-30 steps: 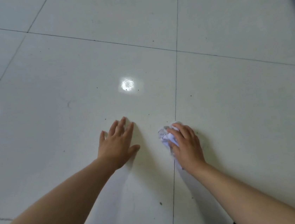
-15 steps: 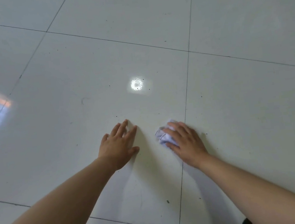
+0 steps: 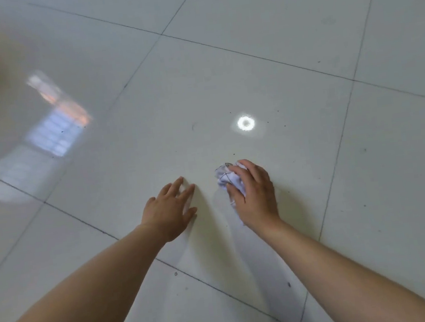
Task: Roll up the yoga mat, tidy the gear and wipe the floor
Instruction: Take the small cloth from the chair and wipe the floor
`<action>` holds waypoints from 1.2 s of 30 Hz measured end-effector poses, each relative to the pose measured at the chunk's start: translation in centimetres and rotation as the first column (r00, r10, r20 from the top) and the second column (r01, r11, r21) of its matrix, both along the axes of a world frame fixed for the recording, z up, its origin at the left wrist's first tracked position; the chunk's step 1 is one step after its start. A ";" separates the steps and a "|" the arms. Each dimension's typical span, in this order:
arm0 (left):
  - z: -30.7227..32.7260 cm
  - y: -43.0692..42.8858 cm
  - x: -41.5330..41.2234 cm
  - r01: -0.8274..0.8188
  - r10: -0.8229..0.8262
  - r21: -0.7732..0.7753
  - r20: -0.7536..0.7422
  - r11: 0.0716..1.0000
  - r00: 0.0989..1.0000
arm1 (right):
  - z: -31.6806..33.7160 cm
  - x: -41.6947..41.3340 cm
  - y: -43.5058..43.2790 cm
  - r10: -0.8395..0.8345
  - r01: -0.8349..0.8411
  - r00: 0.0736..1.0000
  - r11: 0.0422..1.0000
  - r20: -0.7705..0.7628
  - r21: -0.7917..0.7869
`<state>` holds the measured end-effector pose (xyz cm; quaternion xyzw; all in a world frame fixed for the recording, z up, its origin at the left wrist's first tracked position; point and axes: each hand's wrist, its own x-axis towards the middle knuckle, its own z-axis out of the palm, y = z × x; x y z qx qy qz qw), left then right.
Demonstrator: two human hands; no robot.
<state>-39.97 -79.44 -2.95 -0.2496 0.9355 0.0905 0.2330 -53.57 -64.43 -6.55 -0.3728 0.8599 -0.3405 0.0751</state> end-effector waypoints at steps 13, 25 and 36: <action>5.0 -8.3 10.0 -0.355 0.367 -0.128 0.083 0.926 0.927 | 4.2 3.6 -6.4 0.275 -0.287 0.957 0.941 0.087 0.178; 20.0 -12.6 5.5 -0.548 0.536 0.017 -0.234 0.837 0.811 | 18.8 3.9 -13.4 0.400 -0.400 0.916 0.913 0.024 0.074; 41.1 -8.8 9.7 -0.561 0.502 -0.102 -0.339 0.821 0.796 | 40.4 4.5 -11.7 0.455 -0.458 0.887 0.888 0.077 0.033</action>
